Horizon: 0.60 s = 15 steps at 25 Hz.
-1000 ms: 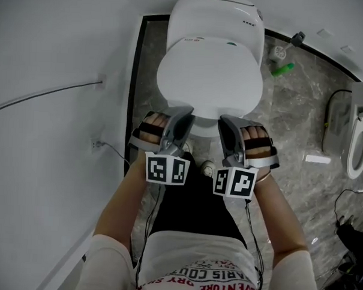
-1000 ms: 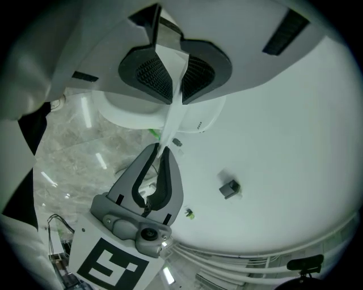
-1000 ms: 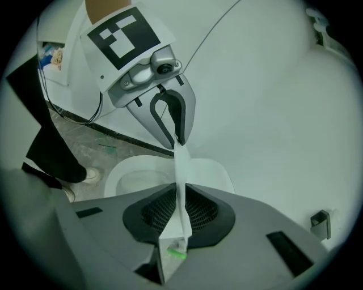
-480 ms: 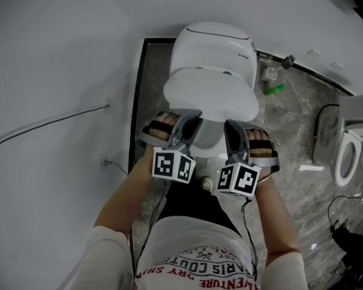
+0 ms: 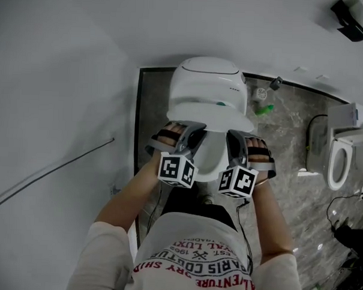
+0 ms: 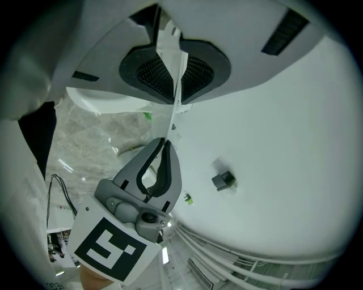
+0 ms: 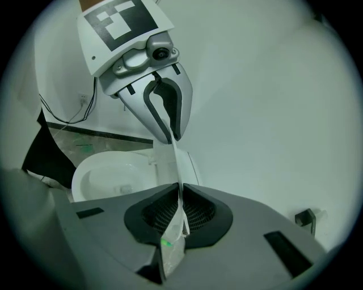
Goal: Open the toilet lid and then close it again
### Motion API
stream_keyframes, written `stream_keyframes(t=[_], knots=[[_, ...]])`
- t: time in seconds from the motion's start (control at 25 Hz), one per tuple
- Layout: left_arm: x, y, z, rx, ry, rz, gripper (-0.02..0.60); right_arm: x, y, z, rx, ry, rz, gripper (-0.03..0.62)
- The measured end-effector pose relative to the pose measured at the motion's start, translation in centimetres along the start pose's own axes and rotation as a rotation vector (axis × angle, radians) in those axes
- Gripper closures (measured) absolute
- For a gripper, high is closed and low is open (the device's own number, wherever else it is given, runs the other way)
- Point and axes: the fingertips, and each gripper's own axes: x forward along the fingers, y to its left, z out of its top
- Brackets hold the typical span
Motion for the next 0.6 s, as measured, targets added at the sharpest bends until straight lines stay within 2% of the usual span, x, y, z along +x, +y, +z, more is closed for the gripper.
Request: stream_keyframes(t=[0.32, 0.6], knots=[[2.4, 5.7, -0.4, 0.013, -0.020, -0.005, 0.532, 3.0, -5.6, 0.6, 0.019, 0.030, -0.016, 0.562], [5.0, 9.3, -0.4, -0.001, -0.016, 0.015, 0.528, 5.2, -9.3, 0.0, 0.030, -0.036, -0.040, 0.562]])
